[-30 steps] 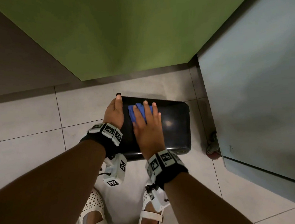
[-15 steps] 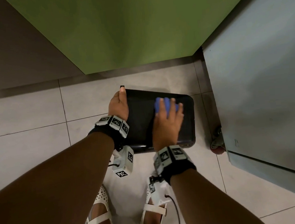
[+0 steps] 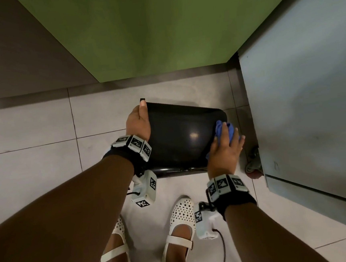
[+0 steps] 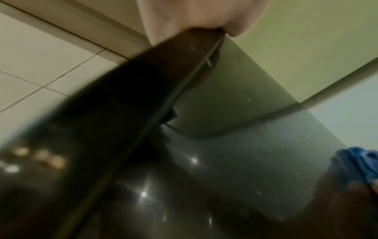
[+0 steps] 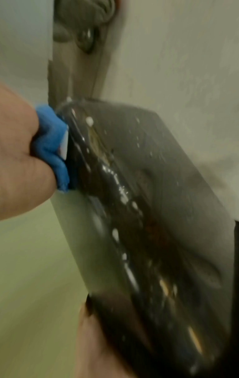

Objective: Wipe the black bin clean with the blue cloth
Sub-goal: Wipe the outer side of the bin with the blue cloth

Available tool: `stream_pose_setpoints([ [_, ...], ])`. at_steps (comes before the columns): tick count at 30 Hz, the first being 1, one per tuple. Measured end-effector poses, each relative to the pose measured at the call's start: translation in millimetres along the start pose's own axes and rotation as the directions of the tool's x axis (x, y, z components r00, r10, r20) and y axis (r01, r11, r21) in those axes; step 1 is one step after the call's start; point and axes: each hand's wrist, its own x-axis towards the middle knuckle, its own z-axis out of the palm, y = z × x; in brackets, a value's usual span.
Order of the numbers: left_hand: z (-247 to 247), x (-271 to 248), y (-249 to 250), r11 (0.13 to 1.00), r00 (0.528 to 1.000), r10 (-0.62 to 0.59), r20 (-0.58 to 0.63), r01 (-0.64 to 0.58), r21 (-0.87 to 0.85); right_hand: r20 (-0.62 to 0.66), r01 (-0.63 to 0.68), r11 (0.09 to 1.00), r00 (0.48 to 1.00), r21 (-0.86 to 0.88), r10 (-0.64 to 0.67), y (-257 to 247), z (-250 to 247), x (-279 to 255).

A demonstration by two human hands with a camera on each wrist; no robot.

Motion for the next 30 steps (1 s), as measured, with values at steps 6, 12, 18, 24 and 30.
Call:
stream_pose_setpoints([
  [6,0,4,1,1.000,1.000,-0.001,0.017,0.001,0.016,0.008,0.298,0.953,0.954,-0.046,-0.298,-53,32,-38],
  [12,-3,6,2,0.999,0.998,-0.020,0.066,0.017,0.046,0.212,0.710,0.694,0.701,-0.118,-0.681,-53,36,-52],
  [18,-8,1,6,0.998,0.993,-0.006,0.116,-0.002,0.068,0.085,0.231,0.969,0.971,-0.089,-0.224,8,7,-10],
  [24,-20,-19,-3,0.980,0.946,-0.182,0.268,0.150,0.133,0.072,0.165,0.980,0.985,-0.110,-0.158,3,6,-12],
  [30,-33,-68,-39,0.937,0.910,-0.326,0.257,0.276,0.212,0.090,0.125,0.986,0.989,-0.113,-0.115,-5,2,-10],
])
